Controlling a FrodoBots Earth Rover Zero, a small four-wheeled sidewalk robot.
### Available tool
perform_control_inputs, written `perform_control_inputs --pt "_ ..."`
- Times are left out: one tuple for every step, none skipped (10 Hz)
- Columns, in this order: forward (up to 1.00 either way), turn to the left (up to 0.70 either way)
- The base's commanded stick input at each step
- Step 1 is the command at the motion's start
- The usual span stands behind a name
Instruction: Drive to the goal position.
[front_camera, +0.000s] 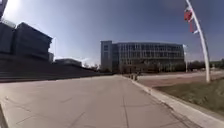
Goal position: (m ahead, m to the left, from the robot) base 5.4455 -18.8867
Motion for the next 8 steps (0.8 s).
perform_control_inputs --pt "0.7 0.0" --pt "0.7 0.0" --pt "0.7 0.0" --pt "0.7 0.0" --pt "0.7 0.0" --pt "0.7 0.0" --pt "0.7 0.0" --pt "0.7 0.0"
